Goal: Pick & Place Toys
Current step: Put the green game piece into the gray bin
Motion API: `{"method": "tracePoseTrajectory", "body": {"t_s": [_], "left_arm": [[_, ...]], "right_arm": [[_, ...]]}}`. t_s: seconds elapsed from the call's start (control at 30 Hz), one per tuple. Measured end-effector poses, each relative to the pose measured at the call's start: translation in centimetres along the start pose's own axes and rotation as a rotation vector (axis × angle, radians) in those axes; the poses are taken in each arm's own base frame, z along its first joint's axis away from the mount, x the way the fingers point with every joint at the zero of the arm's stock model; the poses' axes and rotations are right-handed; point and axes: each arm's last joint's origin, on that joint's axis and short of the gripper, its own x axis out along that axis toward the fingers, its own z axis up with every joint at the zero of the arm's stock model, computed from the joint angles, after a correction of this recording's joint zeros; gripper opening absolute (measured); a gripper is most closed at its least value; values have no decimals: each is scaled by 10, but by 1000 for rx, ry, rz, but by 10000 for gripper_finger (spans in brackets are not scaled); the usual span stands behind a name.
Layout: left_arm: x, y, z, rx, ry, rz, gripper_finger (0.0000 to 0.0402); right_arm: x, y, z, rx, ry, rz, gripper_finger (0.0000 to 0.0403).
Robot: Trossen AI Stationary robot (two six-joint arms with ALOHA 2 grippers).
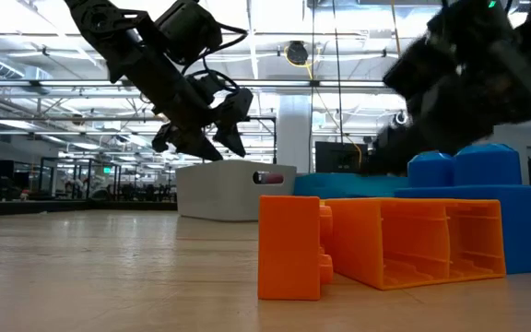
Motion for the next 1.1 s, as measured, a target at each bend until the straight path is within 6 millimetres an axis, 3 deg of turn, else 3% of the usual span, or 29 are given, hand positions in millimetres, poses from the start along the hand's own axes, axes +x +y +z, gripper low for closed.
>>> {"method": "tracePoseTrajectory", "body": {"t_s": [0.13,0.33,0.67,1.1], "left_arm": [[0,-2,3,-23,-24,-20,228],[-1,-7,7,-61,-65,-57,228],[-1,-8,8,-74,-75,-76,228],[-2,-10,8,-66,-55,-110,228]], "right_arm": [[-7,9,11,-58,-77,-74,232],[-6,8,1,-122,-41,-283,263],[5,-7,-13,-109,36,-292,328],[17,-18,-27,-141,58,-308,284]]}}
